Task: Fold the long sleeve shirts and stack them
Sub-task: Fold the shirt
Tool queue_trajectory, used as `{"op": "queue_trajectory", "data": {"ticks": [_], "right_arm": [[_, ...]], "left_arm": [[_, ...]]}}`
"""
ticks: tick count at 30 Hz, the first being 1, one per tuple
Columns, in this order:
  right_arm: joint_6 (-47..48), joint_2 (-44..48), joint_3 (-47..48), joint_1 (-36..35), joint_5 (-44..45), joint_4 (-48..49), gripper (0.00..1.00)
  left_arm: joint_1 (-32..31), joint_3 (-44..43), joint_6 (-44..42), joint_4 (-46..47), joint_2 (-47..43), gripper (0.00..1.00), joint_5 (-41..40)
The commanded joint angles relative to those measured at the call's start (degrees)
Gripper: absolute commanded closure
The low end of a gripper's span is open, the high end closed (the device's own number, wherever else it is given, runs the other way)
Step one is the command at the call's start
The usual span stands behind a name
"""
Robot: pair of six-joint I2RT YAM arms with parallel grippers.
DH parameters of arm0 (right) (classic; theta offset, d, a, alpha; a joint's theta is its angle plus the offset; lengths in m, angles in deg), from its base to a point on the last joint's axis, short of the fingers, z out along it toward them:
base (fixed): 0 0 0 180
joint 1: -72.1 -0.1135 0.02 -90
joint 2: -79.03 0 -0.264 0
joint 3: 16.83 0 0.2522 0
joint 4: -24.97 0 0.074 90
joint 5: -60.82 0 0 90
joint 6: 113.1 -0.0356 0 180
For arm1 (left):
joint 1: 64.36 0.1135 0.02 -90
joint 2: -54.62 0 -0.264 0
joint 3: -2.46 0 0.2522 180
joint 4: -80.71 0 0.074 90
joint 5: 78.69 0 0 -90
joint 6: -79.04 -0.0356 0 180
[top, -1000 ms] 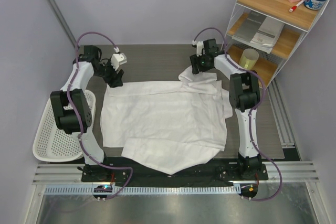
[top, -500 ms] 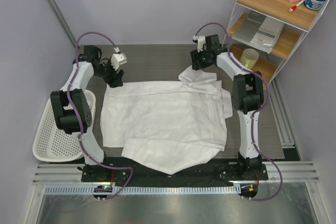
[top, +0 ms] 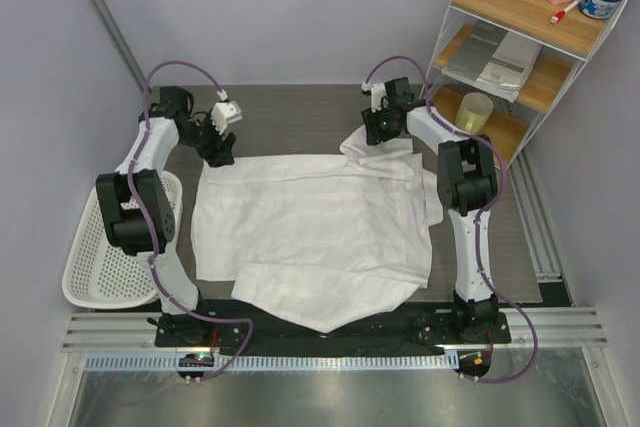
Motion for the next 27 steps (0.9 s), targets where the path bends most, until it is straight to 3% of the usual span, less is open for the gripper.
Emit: {"op": "queue_trajectory", "data": {"ticks": [1,2,3,6,13,18,23,27], "right_arm": [[0.67,-0.74,-1.13,-0.22,-0.04,0.35,0.66],[0.76,-0.74,-1.13,-0.22,-0.13,0.09,0.72],[0.76,-0.65,-1.13,-0.22,-0.3,-0.17,0.84],[0.67,1.28,-1.48,-0.22,-1.18,-0.53,0.99],[-2.14,9.36,-0.96,0.22,-4.6,-0.7,0.99],[-9.08,17.26,-1.57,0.4,-8.91,-1.14,0.99],[-18.3,24.65,-6.13,0.31,-11.55,-1.5,0.99],[-28.05,32.12,-15.25,0.31,-12.96,2.18,0.99]], "left_arm": [[0.06,-1.93,0.24,0.36,-0.17,0.34,0.57],[0.06,-2.01,0.24,0.1,-0.17,0.34,0.56],[0.06,-2.19,0.24,0.1,-0.17,0.34,0.56],[0.06,-2.28,0.33,-0.08,-0.52,0.34,0.74],[-0.11,-4.91,3.13,-0.87,-1.39,0.34,2.84],[-2.21,-5.1,7.86,1.58,-5.52,0.34,3.38],[-7.12,1.31,20.7,16.86,-16.04,0.31,0.84],[-15.3,9.21,27.47,27.06,-24.32,0.16,-5.12]]}}
